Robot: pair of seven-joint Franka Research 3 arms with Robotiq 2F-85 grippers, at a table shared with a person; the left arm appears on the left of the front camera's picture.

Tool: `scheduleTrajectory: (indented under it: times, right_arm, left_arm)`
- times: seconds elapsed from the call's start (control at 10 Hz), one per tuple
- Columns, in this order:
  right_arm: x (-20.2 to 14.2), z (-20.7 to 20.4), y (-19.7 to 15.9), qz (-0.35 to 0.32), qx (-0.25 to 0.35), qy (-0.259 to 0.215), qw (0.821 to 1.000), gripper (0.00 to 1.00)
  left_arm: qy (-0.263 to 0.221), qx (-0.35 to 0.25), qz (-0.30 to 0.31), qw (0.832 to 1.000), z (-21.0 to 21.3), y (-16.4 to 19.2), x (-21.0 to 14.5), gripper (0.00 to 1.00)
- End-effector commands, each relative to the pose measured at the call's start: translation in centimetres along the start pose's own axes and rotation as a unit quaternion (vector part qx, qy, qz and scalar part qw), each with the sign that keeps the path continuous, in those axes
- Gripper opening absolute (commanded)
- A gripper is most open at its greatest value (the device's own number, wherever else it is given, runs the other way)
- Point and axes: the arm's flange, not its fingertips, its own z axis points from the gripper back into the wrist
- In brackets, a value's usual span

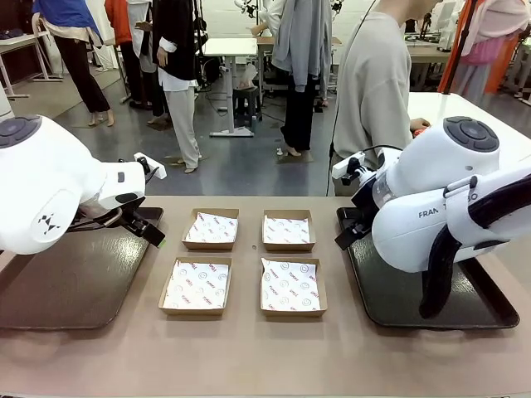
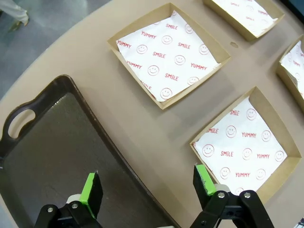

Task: Individually package the donuts and arrange them on the tray.
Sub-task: Pick up one Paper togo box.

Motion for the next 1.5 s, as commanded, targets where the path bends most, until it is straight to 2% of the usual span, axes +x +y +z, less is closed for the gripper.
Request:
scheduleTrajectory:
  times: [0.0, 0.3, 0.5, 0.6, 0.7, 0.8, 1.2, 1.3, 1.4]
  right_arm:
    - [-2.7, 5.8, 0.6, 0.025, 0.032, 0.021, 0.999, 1.0]
    - [-6.5, 13.5, 1.8, 0.011, 0.008, 0.11, 0.994, 1.0]
    - [-10.1, 16.2, 2.8, -0.001, 0.023, 0.154, 0.988, 1.0]
    - [-11.6, 16.0, 2.9, -0.014, 0.035, 0.162, 0.986, 1.0]
    - [-11.9, 14.4, 2.1, 0.004, 0.006, 0.164, 0.986, 1.0]
    - [-5.6, 17.6, 1.1, -0.004, 0.034, 0.156, 0.987, 1.0]
    - [-6.1, 18.2, 1.0, -0.004, 0.029, 0.162, 0.986, 1.0]
    - [-6.8, 18.8, -1.1, -0.156, 0.197, 0.069, 0.965, 1.0]
    - [-8.6, 19.1, -3.6, -0.277, 0.298, 0.0, 0.913, 1.0]
  left_arm:
    - [0.021, -0.033, -0.021, 0.999, 4.9, 0.2, -3.5, 1.0]
    - [0.076, -0.061, -0.051, 0.994, 11.7, 0.0, -8.9, 1.0]
    - [0.11, -0.085, -0.062, 0.988, 13.4, -1.1, -12.5, 1.0]
    - [0.11, -0.085, -0.056, 0.989, 13.4, -1.4, -13.3, 1.0]
    - [0.08, -0.07, -0.069, 0.992, 12.4, -1.5, -13.0, 1.0]
    - [0.115, -0.088, -0.051, 0.988, 14.8, 1.5, -4.0, 1.0]
    - [0.117, -0.087, -0.055, 0.988, 15.3, 1.4, -4.2, 1.0]
    - [0.061, -0.211, 0.03, 0.975, 15.8, 3.0, -3.7, 1.0]
    - [0.023, -0.336, 0.101, 0.936, 16.4, 4.5, -3.6, 1.0]
